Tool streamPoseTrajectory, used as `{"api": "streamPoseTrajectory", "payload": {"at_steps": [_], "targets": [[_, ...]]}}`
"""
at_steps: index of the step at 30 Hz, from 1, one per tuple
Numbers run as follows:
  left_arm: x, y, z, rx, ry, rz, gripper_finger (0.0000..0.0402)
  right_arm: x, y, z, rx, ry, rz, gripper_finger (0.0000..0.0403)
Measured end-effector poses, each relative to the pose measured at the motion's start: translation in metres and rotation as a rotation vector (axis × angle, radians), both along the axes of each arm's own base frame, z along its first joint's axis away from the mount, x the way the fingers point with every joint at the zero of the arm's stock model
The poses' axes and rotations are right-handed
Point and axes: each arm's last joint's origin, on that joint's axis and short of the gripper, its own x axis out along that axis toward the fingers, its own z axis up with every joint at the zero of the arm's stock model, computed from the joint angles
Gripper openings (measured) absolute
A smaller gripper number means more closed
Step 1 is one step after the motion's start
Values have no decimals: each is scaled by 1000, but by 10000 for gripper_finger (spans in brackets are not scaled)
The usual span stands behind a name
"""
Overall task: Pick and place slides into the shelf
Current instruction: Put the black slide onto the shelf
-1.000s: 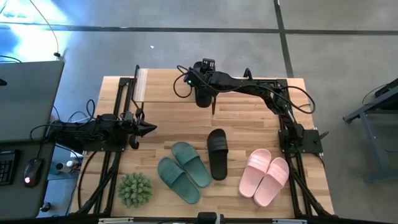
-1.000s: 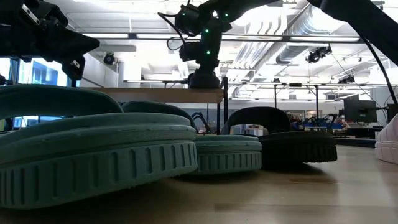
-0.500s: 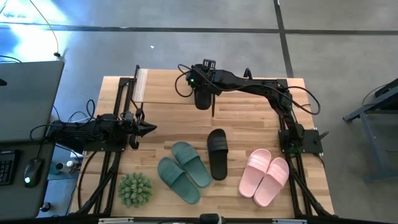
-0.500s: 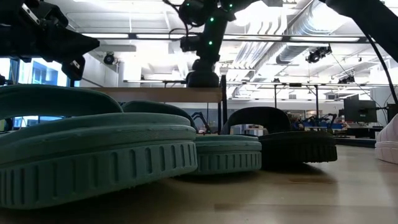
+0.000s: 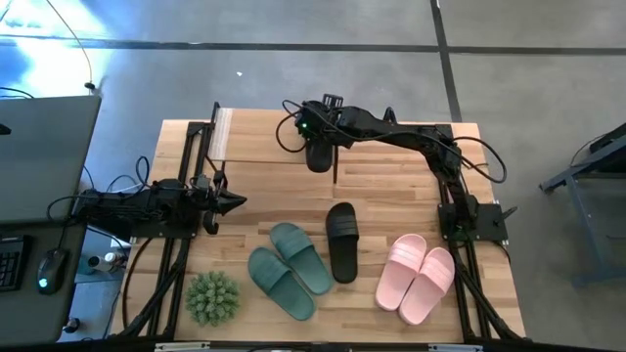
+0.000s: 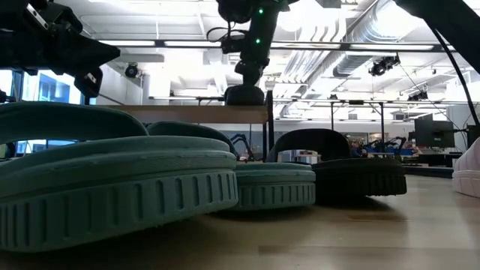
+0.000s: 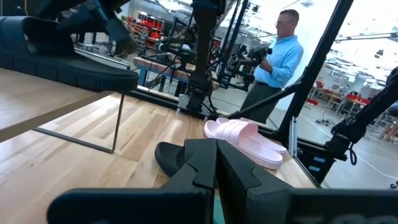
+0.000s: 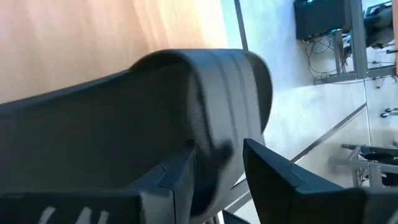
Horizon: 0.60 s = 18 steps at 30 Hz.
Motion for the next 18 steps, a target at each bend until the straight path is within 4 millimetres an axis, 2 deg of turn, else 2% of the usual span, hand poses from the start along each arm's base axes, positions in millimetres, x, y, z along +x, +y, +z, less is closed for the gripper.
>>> {"api": "streamPoseTrajectory", "payload": {"at_steps": [4, 9, 14, 18], "targets": [[0, 0, 0, 0, 1, 0, 1, 0, 14, 9, 8, -1, 5, 127], [0, 0, -1, -1, 8, 0, 1, -2, 51, 27, 38, 19, 39, 126], [0, 0, -2, -2, 20, 0, 1, -12, 106, 50, 83, 30, 82, 126], [0, 0, -2, -3, 25, -1, 1, -27, 157, 60, 103, 12, 142, 126]]}}
